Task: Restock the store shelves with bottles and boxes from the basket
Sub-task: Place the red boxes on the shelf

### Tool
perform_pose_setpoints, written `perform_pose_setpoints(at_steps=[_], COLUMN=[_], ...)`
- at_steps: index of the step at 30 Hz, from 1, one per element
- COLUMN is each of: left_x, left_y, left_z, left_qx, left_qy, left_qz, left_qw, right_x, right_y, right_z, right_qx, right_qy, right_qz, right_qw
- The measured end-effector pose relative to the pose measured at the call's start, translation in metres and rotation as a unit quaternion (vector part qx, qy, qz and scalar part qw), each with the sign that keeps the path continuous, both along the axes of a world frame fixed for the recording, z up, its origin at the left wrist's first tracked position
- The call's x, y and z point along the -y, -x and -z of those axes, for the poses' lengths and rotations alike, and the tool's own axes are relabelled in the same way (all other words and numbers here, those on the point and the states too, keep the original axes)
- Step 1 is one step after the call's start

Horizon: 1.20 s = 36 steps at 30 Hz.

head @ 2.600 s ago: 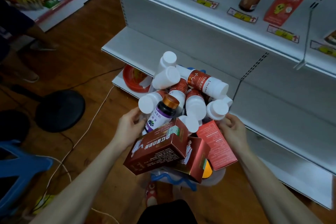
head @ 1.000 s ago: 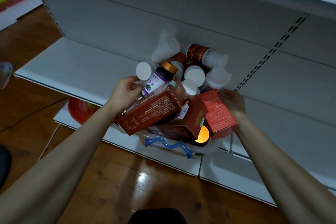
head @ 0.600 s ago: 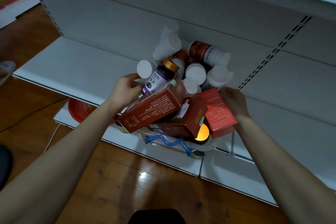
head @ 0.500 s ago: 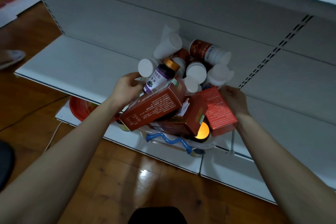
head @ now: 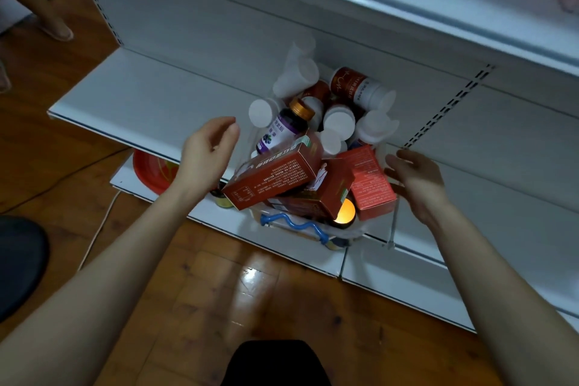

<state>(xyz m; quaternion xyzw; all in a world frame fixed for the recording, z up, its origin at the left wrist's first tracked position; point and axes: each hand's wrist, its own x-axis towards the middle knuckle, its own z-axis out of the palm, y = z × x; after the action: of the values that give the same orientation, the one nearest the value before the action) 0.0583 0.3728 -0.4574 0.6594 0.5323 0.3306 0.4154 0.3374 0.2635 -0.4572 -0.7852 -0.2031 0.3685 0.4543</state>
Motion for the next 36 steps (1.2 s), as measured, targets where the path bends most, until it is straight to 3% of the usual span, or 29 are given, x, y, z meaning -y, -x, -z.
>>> perform_pose_setpoints(at_steps=[3, 5, 8, 10, 15, 22, 28, 36], left_x=[0.033, 0.042, 0.042, 0.042, 0.047, 0.056, 0.095, 0.128], left_y=[0.01, 0.009, 0.001, -0.003, -0.004, 0.0, 0.001, 0.014], left_z=[-0.025, -0.028, -0.016, -0.013, -0.021, -0.061, -0.115, -0.182], left_qx=[-0.078, -0.167, -0.245, -0.247, -0.188, -0.123, -0.022, 0.185], left_qy=[-0.098, -0.129, -0.124, -0.094, -0.087, -0.062, 0.03, 0.181], left_qz=[0.1, 0.195, 0.27, 0.271, 0.258, 0.183, 0.089, 0.079], left_qw=[0.987, 0.958, 0.923, 0.925, 0.944, 0.974, 0.995, 0.963], right_x=[0.024, 0.035, 0.041, 0.041, 0.039, 0.047, 0.076, 0.121], right_y=[0.009, 0.018, 0.029, 0.031, 0.033, 0.03, 0.042, 0.064], right_z=[-0.023, -0.031, -0.033, -0.03, -0.029, -0.052, -0.098, -0.161], right_qx=[0.097, 0.135, 0.12, 0.112, 0.093, 0.025, 0.028, 0.059], right_qy=[0.008, 0.039, 0.09, 0.111, 0.107, 0.053, -0.011, -0.082], right_qz=[-0.033, -0.095, -0.167, -0.191, -0.183, -0.098, -0.057, -0.071], right_qw=[0.995, 0.986, 0.974, 0.969, 0.973, 0.993, 0.998, 0.992])
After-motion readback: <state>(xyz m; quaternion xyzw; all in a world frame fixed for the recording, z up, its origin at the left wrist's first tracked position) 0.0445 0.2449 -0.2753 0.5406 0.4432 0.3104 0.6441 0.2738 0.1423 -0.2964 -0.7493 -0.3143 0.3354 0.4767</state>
